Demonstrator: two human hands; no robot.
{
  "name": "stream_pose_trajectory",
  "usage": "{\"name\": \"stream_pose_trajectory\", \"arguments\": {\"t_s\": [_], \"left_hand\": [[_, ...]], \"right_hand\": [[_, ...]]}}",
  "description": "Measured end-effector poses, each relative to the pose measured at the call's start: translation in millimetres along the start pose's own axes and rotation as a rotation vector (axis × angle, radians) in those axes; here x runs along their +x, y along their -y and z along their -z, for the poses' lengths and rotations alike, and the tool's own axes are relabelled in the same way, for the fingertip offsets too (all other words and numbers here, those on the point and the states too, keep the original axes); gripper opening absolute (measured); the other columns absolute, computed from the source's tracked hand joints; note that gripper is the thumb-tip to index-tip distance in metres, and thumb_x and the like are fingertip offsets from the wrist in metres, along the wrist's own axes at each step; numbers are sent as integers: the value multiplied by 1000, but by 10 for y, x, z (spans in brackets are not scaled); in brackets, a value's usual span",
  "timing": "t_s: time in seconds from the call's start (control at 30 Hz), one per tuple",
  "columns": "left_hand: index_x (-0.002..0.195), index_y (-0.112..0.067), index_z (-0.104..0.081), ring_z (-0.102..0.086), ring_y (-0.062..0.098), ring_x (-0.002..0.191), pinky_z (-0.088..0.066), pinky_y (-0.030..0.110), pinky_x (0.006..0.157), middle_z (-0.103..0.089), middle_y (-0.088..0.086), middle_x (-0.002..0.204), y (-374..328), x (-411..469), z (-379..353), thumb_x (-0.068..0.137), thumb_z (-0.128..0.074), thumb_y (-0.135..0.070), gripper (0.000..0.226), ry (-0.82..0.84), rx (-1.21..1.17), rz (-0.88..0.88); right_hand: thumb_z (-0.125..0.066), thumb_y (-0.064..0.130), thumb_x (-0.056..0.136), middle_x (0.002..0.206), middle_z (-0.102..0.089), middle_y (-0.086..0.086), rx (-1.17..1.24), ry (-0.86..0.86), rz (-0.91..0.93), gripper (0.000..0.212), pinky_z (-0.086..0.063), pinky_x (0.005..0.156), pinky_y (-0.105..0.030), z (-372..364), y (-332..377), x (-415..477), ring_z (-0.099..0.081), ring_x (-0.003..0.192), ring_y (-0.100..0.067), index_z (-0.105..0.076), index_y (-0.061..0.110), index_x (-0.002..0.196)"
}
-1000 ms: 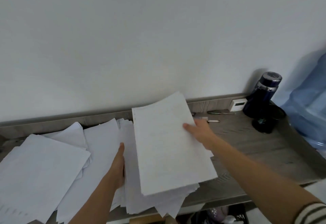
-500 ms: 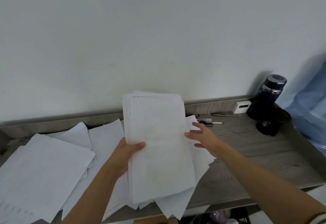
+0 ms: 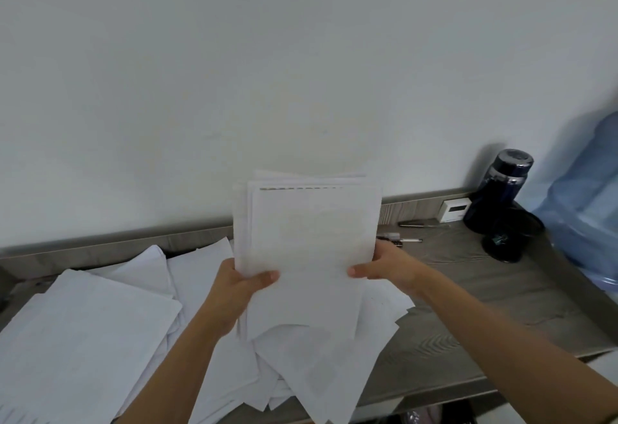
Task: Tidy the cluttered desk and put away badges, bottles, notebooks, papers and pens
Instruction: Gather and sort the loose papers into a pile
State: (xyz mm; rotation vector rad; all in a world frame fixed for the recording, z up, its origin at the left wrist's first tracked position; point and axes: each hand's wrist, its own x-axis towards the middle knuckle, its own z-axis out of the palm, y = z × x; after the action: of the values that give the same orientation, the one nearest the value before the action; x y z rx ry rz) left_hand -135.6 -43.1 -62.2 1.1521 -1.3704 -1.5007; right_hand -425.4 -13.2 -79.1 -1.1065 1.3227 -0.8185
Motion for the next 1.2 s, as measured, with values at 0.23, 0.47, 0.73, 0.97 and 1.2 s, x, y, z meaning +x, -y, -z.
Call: {"name": "stream_pose_trajectory", "arguments": {"t_s": [0.23,0.47,0.73,0.97,1.2], "left_hand": [[92,-24,-78,-70,19,97,-57,28,81,-75,4,103,-379,0,111,68,-80,2,36,59,-106,-238],[99,-22,-72,-69,14,97,-57,35,85,-75,0,102,43,-20,162,64,-87,-6,41,12,36,-127],[98,-21,-70,-70,13,93,-55,19,68,-75,-6,95,137,62,-1,72,-81,-4,33,-76,5,-20],[91,-18,-69,-73,12,76,-58,26,65,-76,-6,83,-294,278,-740,75,-80,-7,22,-69,-99,11],[116,-14,-58,-69,25,94,-58,37,75,-70,8,108,275,284,-1903,88,-67,-10,30,140,-115,356]], "right_hand": [[-74,-8,73,115,-72,-7,136,-3,257,48,-54,89,-29,-135,424,-70,-68,108,-20,-66,8,117],[-83,-3,71,113,-73,0,7,-54,157,53,-54,95,-38,-332,109,63,-66,111,-20,-67,16,117],[-85,4,71,111,-74,6,32,-127,105,49,-50,102,-44,-403,-33,72,-66,109,-13,-68,25,112],[-84,3,70,105,-75,-6,66,-305,152,40,-57,87,-39,296,236,-245,-71,101,-23,-71,9,107],[-90,10,63,89,-76,-13,-100,-435,-243,34,-58,84,-45,1490,-440,-684,-73,82,-30,-75,4,92]]}}
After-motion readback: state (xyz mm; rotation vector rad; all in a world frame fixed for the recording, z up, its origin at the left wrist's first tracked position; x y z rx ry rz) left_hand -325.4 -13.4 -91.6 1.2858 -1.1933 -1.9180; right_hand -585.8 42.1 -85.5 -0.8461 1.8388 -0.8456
